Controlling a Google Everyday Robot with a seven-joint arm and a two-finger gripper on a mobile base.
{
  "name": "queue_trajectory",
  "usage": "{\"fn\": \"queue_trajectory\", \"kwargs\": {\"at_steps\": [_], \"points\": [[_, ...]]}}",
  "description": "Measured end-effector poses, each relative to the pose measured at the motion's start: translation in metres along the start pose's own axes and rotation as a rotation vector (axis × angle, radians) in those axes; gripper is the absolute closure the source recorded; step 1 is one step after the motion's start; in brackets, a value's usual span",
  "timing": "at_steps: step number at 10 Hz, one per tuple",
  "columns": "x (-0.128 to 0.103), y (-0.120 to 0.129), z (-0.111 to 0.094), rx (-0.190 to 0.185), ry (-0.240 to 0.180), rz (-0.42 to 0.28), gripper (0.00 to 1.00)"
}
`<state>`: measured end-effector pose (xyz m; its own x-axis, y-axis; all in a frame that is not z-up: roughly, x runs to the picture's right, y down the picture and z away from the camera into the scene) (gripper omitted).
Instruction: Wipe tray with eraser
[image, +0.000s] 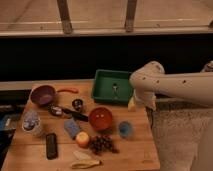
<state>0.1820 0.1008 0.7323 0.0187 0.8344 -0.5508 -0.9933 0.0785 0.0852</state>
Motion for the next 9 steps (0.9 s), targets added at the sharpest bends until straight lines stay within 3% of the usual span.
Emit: {"fn": "queue_trajectory", "kwargs": {"at_steps": [3, 5, 7, 9], "points": [[-0.010, 0.057, -0.017, -0.046, -0.049, -0.125, 0.30], [-0.013, 0.119, -0.032, -0.073, -0.094, -0.253, 0.30], [-0.010, 0.164, -0.045, -0.093, -0.125, -0.346, 0.30], [0.002, 0.231, -0.063, -0.127, -0.172, -0.496, 0.30]]}}
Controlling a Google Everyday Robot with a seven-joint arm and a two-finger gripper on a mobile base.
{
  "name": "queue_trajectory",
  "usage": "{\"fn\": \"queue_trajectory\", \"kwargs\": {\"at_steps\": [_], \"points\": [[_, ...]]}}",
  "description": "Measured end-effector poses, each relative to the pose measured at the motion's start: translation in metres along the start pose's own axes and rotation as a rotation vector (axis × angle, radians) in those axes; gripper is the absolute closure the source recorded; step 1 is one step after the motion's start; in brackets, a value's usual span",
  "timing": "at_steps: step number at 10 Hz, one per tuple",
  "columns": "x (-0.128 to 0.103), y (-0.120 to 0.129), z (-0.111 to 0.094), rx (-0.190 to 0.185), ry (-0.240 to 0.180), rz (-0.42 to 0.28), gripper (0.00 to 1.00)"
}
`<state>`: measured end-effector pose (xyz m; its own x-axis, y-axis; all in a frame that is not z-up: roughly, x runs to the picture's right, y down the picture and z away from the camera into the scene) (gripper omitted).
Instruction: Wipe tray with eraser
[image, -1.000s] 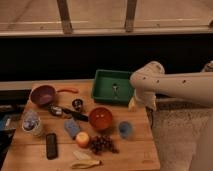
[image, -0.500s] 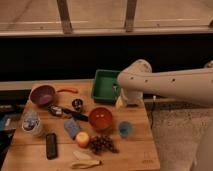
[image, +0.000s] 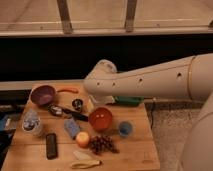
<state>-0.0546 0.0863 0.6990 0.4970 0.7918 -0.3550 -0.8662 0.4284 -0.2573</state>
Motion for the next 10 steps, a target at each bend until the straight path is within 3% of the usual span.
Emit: {"fn": "queue_trajectory", "kwargs": {"at_steps": [1, 2, 8, 10], "points": [[-0.008, 0.035, -0.005, -0.029, -0.019, -0.067, 0.30], [-0.011, 0.054, -0.007, -0.048, -0.031, -0.109, 0.30], [-0.009, 0.053, -0.005, -0.053, -0.030, -0.122, 0.30], [-0.018, 0.077, 0.000, -0.078, -0.033, -0.194, 0.30]]}}
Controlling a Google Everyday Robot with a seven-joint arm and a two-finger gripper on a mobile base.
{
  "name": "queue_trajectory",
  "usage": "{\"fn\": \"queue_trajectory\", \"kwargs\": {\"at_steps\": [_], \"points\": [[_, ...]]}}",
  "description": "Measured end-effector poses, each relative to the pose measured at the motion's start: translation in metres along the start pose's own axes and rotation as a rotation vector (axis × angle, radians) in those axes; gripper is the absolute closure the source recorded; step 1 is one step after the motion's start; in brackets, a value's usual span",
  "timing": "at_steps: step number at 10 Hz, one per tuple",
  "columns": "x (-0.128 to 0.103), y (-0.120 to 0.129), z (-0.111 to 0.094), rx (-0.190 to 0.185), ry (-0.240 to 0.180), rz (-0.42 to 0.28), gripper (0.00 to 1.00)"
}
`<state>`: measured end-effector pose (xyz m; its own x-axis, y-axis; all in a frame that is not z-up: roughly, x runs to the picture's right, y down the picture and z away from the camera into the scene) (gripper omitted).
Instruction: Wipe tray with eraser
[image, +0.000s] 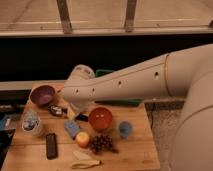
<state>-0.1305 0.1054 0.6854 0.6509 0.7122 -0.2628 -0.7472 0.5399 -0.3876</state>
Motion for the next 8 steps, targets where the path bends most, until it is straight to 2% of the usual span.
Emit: {"fn": "queue_trajectory", "kwargs": {"at_steps": [3, 5, 6, 8], "points": [[-0.038, 0.056, 0.018, -0.036, 0.010, -0.134, 0.30], [-0.053, 0.107, 0.042, -0.085, 0.039, -0.220, 0.30], [-0.056, 0.120, 0.050, -0.102, 0.052, -0.237, 0.30], [-0.052, 0.130, 0.062, -0.128, 0.075, -0.245, 0.30]]}}
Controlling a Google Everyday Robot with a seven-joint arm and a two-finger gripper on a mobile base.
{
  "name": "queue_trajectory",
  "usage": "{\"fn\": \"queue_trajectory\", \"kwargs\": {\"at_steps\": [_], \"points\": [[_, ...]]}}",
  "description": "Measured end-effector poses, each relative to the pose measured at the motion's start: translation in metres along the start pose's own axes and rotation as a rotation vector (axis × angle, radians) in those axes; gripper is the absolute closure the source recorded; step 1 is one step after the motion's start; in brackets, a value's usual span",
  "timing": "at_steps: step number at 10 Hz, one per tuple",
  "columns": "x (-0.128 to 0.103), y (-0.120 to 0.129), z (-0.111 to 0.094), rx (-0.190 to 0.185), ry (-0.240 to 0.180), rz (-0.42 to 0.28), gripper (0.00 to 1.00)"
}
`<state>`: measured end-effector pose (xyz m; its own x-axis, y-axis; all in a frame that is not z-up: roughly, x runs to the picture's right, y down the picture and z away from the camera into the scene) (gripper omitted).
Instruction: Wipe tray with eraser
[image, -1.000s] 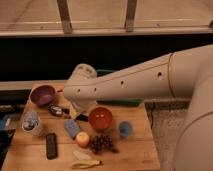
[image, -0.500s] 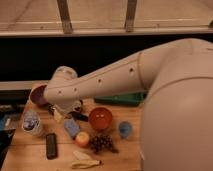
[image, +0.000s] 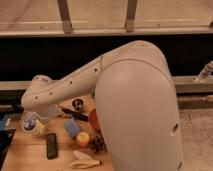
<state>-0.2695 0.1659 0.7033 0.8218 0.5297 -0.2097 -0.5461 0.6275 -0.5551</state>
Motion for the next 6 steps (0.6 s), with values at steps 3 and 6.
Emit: {"fn": "queue_trajectory", "kwargs": {"at_steps": [3, 6], "points": [[0.0003, 0.0003, -0.0003, -0.003, 0.000, 0.003, 0.30], [-0.0004, 0.0001, 0.0024, -0.013, 0.015, 0.000, 0.30]]}}
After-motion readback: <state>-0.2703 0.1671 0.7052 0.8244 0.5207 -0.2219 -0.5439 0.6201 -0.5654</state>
